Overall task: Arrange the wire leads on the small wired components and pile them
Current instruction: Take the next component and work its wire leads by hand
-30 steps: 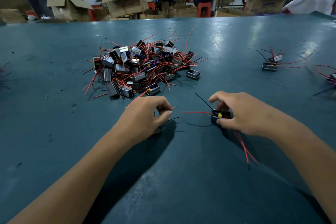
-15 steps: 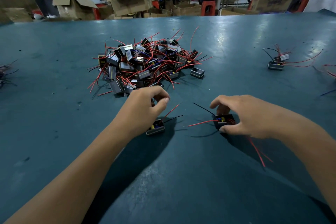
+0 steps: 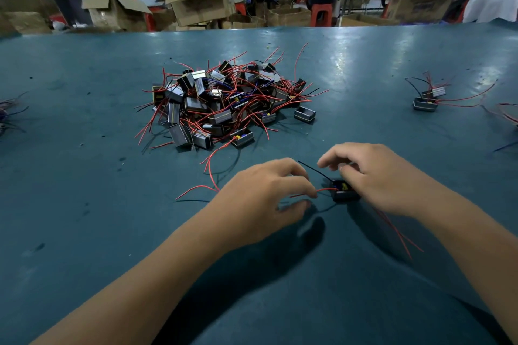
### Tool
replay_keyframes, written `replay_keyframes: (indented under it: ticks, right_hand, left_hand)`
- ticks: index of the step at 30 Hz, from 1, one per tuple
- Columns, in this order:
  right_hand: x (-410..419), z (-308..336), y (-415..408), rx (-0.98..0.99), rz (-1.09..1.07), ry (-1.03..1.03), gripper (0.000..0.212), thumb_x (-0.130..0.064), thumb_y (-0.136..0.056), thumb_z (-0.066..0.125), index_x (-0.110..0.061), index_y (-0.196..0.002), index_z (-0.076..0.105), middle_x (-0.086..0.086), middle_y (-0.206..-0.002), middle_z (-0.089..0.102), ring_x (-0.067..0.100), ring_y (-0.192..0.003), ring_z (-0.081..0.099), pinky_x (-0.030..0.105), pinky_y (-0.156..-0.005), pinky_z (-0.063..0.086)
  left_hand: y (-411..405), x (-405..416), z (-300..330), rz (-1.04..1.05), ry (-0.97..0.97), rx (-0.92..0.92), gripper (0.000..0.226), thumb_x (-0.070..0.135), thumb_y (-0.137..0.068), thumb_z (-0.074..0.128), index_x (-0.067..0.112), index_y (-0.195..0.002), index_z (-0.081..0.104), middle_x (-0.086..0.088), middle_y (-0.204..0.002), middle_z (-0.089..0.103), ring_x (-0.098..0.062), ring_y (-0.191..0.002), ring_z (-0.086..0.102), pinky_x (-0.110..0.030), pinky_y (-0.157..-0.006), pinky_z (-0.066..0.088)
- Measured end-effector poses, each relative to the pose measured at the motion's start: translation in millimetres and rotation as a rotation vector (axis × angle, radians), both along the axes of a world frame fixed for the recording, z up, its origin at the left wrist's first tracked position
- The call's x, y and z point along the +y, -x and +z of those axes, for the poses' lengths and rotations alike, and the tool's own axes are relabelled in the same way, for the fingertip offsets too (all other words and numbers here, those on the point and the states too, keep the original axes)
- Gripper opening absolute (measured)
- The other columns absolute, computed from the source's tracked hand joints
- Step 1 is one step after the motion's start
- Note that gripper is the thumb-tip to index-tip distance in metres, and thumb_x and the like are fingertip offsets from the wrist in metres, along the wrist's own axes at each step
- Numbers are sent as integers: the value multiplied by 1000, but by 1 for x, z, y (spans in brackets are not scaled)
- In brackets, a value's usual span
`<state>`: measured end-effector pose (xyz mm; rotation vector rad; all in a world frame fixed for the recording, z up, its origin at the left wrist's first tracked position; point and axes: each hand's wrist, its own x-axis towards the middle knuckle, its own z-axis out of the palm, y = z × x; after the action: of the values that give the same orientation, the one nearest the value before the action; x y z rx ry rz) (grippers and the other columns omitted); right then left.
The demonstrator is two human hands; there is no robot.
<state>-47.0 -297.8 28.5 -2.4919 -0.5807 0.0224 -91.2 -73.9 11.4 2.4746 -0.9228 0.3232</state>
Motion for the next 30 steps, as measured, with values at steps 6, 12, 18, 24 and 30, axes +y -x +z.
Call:
replay_keyframes:
  ticks: [6,12,18,24,30]
  right_hand:
    - [-1,0,-2,123,26,26,40,-4,-90,45,-36,-92,69,-13,-101,71,6,-98,64,38,-91,51]
    - [-6,2,-4,186,24,-43,45,-1,-87,44,-38,-85,69,-10,-97,73,23,-95,66,49,-89,52]
    - [-12,8,-2,227,54,-66,44,1,-88,45,-33,-86,71,-8,-97,73,21,-99,66,49,-94,49]
    - [-12,11,0,196,186,-36,14,-28,-87,71,-41,-84,73,-26,-111,67,-8,-104,61,17,-95,45]
    - [-10,9,0,154,232,103,8,-42,-90,67,-42,-90,75,-36,-117,60,-16,-109,53,8,-95,36]
  left_hand:
    - [-2,-1,0,1,-133,29,25,29,-96,63,24,-119,71,8,-119,67,-19,-107,59,-42,-89,43]
    - [-2,0,0,9,-139,49,23,31,-96,60,25,-116,72,9,-115,68,-17,-104,59,-41,-87,42]
    - [-2,0,0,41,-160,68,25,36,-99,57,27,-120,68,10,-115,65,-13,-104,55,-40,-93,40]
    - [-2,-1,1,51,-127,45,25,32,-99,60,23,-120,70,7,-120,65,-10,-105,53,-35,-92,42]
    - [-3,-2,0,52,-77,70,32,27,-99,59,23,-130,64,12,-133,55,0,-84,36,-20,-83,33]
